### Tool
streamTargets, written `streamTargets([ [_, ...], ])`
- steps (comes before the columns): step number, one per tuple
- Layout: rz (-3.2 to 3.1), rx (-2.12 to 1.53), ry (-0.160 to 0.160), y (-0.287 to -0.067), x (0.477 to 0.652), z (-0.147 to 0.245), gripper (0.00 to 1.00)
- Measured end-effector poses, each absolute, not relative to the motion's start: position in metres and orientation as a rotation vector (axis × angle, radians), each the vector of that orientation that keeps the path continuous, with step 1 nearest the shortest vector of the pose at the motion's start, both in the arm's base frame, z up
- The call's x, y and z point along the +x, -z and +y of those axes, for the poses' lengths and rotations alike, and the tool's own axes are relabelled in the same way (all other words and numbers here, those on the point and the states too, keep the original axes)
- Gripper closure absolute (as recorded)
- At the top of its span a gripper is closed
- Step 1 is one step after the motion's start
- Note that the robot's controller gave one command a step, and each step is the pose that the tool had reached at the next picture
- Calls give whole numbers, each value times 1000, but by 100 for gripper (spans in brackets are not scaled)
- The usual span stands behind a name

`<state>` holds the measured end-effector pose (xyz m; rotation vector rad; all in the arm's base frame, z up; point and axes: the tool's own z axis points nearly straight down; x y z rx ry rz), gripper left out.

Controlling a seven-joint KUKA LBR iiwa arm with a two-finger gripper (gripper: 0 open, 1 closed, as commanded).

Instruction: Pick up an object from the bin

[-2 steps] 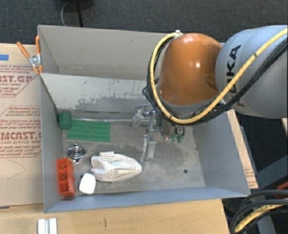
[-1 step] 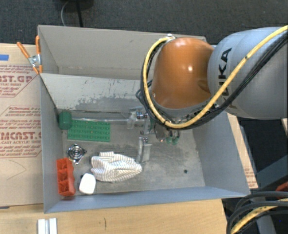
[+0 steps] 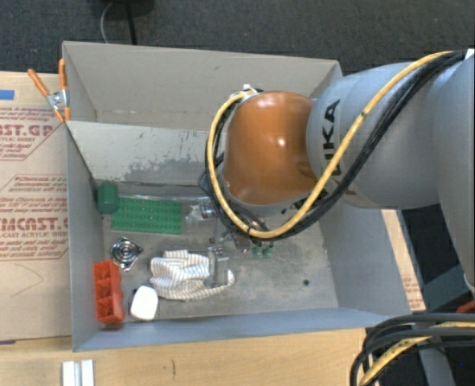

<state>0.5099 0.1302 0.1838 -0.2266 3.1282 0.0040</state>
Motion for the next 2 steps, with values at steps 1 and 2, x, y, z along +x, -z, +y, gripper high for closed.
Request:
streamTargets([
  [1, 3135, 49, -2, -139, 503, 153, 0],
  [2, 3135, 73, -6, -98, 496, 149, 0],
])
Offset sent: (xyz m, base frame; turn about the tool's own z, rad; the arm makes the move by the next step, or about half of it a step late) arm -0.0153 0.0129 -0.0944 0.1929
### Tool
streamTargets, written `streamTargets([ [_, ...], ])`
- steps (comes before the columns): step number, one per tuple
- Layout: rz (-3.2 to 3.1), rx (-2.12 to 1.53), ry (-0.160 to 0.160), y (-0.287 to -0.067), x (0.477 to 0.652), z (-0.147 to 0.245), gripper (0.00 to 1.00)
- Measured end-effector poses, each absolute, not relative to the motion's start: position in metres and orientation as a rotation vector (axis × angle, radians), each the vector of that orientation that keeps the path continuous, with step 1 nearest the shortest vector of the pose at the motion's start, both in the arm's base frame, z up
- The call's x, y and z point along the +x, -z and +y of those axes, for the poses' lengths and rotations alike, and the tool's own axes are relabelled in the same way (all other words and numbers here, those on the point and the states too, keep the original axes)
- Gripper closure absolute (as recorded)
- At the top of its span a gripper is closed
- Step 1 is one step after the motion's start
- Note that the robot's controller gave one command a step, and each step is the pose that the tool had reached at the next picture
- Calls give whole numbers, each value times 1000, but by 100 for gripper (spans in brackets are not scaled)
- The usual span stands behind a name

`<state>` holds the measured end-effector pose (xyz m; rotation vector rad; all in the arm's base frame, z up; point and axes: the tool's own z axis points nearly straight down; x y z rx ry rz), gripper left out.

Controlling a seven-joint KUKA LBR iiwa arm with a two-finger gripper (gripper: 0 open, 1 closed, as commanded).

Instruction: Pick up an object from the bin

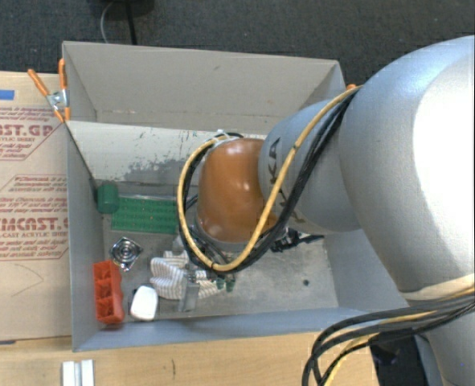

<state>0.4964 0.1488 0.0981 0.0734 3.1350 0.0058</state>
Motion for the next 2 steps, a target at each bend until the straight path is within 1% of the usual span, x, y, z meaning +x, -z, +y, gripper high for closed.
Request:
streamTargets([
  [1, 3112, 357, -6, -72, 510, 134, 100],
  [2, 3112, 358, -6, -72, 510, 134, 100],
])
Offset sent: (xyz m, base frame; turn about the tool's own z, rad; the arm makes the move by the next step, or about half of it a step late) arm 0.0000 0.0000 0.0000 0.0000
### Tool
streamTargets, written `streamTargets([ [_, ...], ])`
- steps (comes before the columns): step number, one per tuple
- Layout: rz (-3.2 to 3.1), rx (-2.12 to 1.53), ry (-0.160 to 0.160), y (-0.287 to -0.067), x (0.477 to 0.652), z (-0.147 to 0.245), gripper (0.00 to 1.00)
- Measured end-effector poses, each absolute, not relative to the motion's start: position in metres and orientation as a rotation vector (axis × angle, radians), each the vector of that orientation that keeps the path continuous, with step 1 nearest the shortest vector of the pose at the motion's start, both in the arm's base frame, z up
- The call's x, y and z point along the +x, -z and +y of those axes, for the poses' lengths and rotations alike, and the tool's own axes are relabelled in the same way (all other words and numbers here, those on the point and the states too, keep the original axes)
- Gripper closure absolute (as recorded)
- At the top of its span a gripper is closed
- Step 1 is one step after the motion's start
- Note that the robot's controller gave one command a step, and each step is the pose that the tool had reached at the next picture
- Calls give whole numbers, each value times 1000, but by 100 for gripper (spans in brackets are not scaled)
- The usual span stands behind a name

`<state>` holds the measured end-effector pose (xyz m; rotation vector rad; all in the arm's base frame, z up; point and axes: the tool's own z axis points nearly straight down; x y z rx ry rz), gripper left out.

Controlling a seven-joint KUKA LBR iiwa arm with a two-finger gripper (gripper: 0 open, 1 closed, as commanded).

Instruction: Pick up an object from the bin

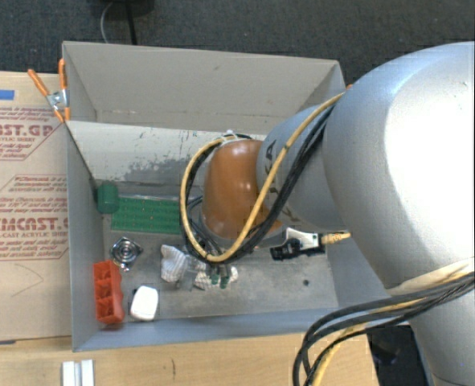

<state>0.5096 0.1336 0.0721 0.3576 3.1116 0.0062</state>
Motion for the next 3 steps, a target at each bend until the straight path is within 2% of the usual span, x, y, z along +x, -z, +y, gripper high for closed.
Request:
streamTargets([
  [1, 3126, 332, -1, -108, 507, 130, 100],
  [3, 3135, 227, -2, -238, 514, 135, 100],
])
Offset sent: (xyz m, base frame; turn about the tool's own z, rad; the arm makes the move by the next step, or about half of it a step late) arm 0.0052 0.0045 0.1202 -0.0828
